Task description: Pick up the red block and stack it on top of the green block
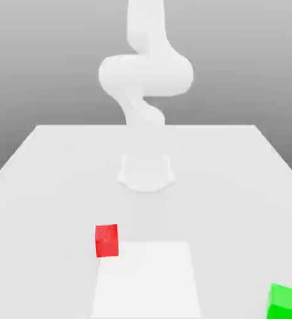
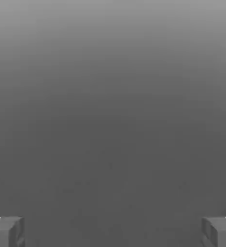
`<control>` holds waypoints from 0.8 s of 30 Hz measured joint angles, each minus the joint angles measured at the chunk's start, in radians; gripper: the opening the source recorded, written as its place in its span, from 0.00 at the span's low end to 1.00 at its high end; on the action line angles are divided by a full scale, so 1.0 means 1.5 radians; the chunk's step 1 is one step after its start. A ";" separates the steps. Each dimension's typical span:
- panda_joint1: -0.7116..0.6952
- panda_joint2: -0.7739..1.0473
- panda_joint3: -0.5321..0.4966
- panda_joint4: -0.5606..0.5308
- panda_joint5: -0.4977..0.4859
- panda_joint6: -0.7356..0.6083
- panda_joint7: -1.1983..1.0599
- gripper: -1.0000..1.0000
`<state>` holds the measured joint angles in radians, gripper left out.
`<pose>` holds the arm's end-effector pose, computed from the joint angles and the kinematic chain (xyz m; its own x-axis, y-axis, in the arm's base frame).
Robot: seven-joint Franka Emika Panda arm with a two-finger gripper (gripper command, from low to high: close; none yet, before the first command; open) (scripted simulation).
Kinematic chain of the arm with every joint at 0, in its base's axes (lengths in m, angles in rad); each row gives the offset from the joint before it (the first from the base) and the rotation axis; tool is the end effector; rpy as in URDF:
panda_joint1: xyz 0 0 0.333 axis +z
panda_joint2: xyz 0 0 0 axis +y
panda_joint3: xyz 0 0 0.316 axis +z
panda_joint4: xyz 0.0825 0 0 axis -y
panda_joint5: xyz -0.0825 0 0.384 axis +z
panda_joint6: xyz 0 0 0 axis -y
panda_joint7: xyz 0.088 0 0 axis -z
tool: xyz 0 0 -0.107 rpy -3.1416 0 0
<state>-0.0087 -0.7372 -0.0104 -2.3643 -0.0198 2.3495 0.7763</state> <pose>0.3734 -0.0087 0.6611 0.5246 -0.7027 0.4807 -0.5366 -0.7113 -0.4541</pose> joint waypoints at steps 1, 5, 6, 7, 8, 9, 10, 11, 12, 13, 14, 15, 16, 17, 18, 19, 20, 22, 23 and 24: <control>-0.003 0.021 -0.004 -0.021 -0.006 0.016 -0.008 0.50; -0.013 0.102 -0.026 -0.100 -0.029 0.078 -0.040 0.50; -0.016 0.122 -0.032 -0.120 -0.033 0.094 -0.048 0.50; -0.019 0.142 -0.039 -0.140 -0.038 0.109 -0.057 0.50; -0.022 0.162 -0.046 -0.161 -0.042 0.125 -0.067 0.50; -0.025 0.183 -0.053 -0.181 -0.045 0.141 -0.077 0.50; -0.028 0.204 -0.060 -0.202 -0.048 0.157 -0.087 0.50; -0.030 0.225 -0.068 -0.223 -0.051 0.173 -0.098 0.50; -0.033 0.247 -0.077 -0.245 -0.052 0.190 -0.110 0.50; -0.036 0.270 -0.086 -0.267 -0.054 0.208 -0.122 0.50; -0.038 0.295 -0.095 -0.289 -0.054 0.226 -0.137 0.50; -0.040 0.321 -0.105 -0.313 -0.052 0.246 -0.153 0.50; -0.040 0.352 -0.115 -0.334 -0.047 0.269 -0.171 0.50; -0.040 0.394 -0.123 -0.350 -0.035 0.301 -0.193 0.50; -0.041 0.438 -0.123 -0.358 -0.015 0.334 -0.216 0.50; -0.040 0.472 -0.121 -0.361 0.006 0.361 -0.236 0.50; -0.041 0.502 -0.117 -0.360 0.028 0.385 -0.253 0.50; -0.064 0.554 -0.083 -0.355 0.069 0.428 -0.284 0.50; -0.082 0.579 -0.061 -0.352 0.086 0.449 -0.297 0.50; -0.100 0.603 -0.040 -0.349 0.097 0.470 -0.306 0.00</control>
<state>-0.1593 0.1675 -0.0711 -2.8872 0.1259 3.0541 0.3181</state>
